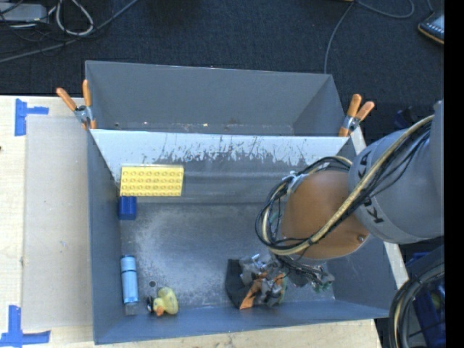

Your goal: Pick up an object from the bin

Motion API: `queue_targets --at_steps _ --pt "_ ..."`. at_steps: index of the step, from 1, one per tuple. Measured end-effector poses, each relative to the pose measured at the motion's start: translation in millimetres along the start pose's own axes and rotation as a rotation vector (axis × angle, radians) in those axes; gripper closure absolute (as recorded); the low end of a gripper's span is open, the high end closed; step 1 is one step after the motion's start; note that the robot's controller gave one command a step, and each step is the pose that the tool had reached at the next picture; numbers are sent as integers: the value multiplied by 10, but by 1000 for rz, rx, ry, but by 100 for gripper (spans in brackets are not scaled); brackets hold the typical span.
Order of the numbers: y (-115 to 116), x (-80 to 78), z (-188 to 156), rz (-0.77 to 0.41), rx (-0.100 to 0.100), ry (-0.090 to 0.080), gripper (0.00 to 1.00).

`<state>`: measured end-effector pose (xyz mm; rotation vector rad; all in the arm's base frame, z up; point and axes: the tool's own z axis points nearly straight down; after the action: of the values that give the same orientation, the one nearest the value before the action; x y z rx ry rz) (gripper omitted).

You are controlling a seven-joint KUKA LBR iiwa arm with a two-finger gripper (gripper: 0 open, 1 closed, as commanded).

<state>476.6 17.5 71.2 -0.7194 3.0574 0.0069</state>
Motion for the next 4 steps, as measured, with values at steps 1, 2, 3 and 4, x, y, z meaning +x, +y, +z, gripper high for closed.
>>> queue_targets --at_steps 1,2,3,4 --pt "1 1 -2 -1 0 0 100" --pt "19 26 -233 0 -5 10 100" --pt "16 11 -493 2 -3 6 100" --pt "25 15 -792 5 -5 8 100"
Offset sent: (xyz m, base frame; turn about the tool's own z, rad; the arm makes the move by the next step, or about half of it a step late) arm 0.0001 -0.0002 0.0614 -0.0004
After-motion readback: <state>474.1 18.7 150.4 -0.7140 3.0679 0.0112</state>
